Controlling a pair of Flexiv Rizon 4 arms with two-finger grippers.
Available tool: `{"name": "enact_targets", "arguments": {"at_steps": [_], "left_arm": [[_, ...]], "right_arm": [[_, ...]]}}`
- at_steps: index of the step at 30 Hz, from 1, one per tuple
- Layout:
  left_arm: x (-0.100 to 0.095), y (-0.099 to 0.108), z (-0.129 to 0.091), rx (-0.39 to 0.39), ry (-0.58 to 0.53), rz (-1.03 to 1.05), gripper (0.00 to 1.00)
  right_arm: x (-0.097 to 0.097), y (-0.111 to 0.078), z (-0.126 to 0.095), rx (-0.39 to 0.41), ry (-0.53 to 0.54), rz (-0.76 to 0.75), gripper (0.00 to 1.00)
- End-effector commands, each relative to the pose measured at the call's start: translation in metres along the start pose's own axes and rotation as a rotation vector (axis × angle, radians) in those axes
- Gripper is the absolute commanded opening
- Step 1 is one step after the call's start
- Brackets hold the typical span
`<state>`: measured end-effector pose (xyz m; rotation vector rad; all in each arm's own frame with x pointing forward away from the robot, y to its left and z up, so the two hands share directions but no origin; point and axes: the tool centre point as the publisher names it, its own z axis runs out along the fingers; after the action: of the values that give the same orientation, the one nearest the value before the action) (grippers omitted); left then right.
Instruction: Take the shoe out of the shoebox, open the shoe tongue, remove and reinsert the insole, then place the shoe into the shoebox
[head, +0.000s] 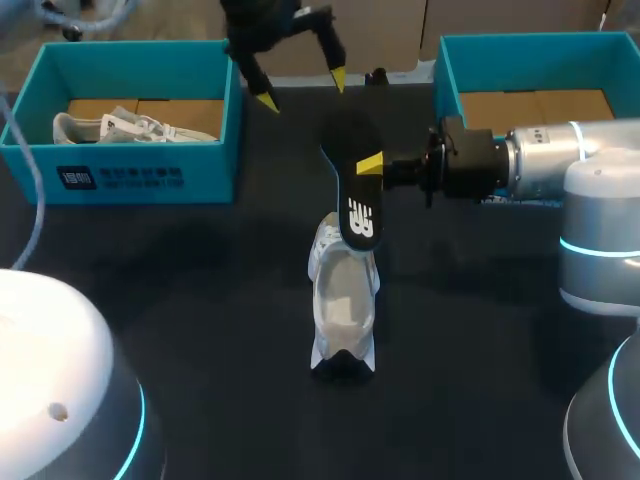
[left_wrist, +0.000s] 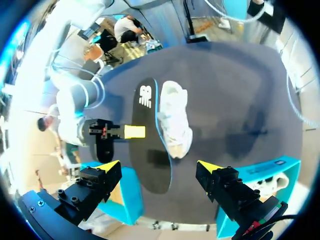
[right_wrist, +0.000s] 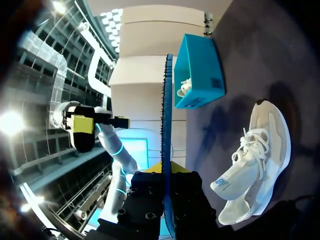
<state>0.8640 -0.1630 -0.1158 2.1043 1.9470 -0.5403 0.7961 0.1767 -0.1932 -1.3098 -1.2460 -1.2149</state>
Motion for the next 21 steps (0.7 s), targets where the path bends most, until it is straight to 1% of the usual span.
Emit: {"name": "enact_targets", "arguments": {"at_steps": [1, 2, 3, 4, 5, 15, 16, 17, 18, 19, 21], "left_arm": [[0.016, -0.004, 0.021, 0.019, -0.435, 0.009, 1.00], [0.020, -0.002, 0.024, 0.038, -0.481, 0.010, 1.00], [0.025, -0.002, 0.027, 0.071, -0.557, 0.013, 1.00], [0.026, -0.001, 0.027, 0.096, -0.573, 0.001, 1.00], [0.030, 0.000, 0.025, 0.165, -0.568, 0.006, 1.00], [0.030, 0.000, 0.025, 0.165, -0.568, 0.006, 1.00], [0.031, 0.000, 0.030, 0.163, -0.565, -0.007, 1.00], [0.033, -0.005, 0.036, 0.137, -0.593, 0.019, 1.00], [0.035, -0.008, 0.039, 0.159, -0.624, 0.026, 1.00], [0.036, -0.010, 0.042, 0.151, -0.656, 0.025, 1.00], [0.039, -0.017, 0.048, 0.114, -0.711, 0.036, 1.00]], "right_arm": [[0.000, 0.000, 0.002, -0.002, -0.001, 0.000, 0.00], [0.000, 0.000, 0.002, -0.002, -0.001, 0.000, 0.00], [0.000, 0.000, 0.002, -0.002, -0.001, 0.000, 0.00], [0.000, 0.000, 0.002, -0.002, -0.001, 0.000, 0.00], [0.000, 0.000, 0.002, -0.002, -0.001, 0.000, 0.00], [0.000, 0.000, 0.002, -0.002, -0.001, 0.000, 0.00], [0.000, 0.000, 0.002, -0.002, -0.001, 0.000, 0.00], [0.000, 0.000, 0.002, -0.002, -0.001, 0.000, 0.00], [0.000, 0.000, 0.002, -0.002, -0.001, 0.000, 0.00], [0.000, 0.000, 0.002, -0.002, -0.001, 0.000, 0.00], [0.000, 0.000, 0.002, -0.002, -0.001, 0.000, 0.00]]}}
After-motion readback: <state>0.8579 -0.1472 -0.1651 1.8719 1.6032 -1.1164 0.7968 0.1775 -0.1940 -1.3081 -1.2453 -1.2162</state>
